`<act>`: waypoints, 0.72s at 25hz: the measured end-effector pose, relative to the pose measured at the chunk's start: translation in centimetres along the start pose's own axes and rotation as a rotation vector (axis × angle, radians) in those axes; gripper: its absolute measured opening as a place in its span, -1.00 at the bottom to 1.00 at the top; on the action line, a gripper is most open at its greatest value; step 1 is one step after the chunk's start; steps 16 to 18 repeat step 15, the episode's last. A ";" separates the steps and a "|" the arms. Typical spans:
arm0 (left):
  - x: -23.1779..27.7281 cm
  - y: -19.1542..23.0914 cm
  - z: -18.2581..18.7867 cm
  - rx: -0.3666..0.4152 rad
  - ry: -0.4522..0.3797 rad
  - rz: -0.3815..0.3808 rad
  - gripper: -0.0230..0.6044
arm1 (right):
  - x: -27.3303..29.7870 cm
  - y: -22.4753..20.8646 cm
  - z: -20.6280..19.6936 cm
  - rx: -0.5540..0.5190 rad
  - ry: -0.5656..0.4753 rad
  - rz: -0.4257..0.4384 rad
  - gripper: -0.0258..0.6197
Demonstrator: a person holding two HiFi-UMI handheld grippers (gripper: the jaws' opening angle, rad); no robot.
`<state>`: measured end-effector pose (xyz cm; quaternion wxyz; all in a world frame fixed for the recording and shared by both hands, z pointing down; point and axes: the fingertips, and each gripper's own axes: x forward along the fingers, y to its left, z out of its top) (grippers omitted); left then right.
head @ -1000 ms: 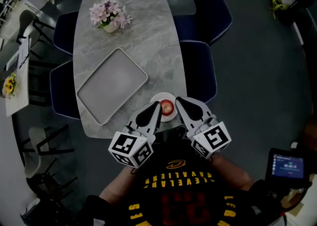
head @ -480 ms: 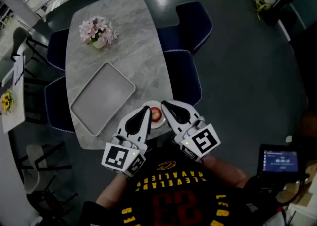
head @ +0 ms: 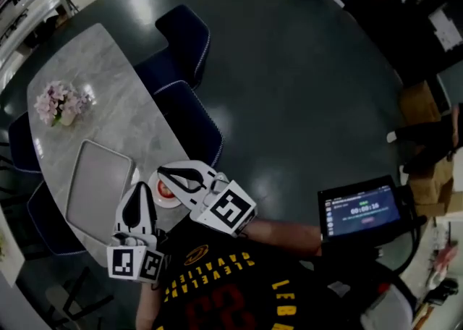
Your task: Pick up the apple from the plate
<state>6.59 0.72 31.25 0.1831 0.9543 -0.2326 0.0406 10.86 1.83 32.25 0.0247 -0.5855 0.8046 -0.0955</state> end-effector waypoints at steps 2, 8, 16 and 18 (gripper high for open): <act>0.4 -0.1 -0.3 0.000 0.008 -0.011 -0.93 | 0.0 -0.3 -0.1 0.003 -0.005 -0.008 -0.91; -0.2 -2.5 0.4 0.000 0.033 -0.003 -0.93 | -2.2 0.3 1.9 0.057 -0.042 -0.017 -0.91; 1.9 -1.8 0.4 0.021 0.012 -0.084 -0.93 | -1.8 -2.0 1.8 -0.016 0.032 -0.085 -0.91; 1.9 -1.8 0.4 0.021 0.012 -0.084 -0.93 | -1.8 -2.0 1.8 -0.016 0.032 -0.085 -0.91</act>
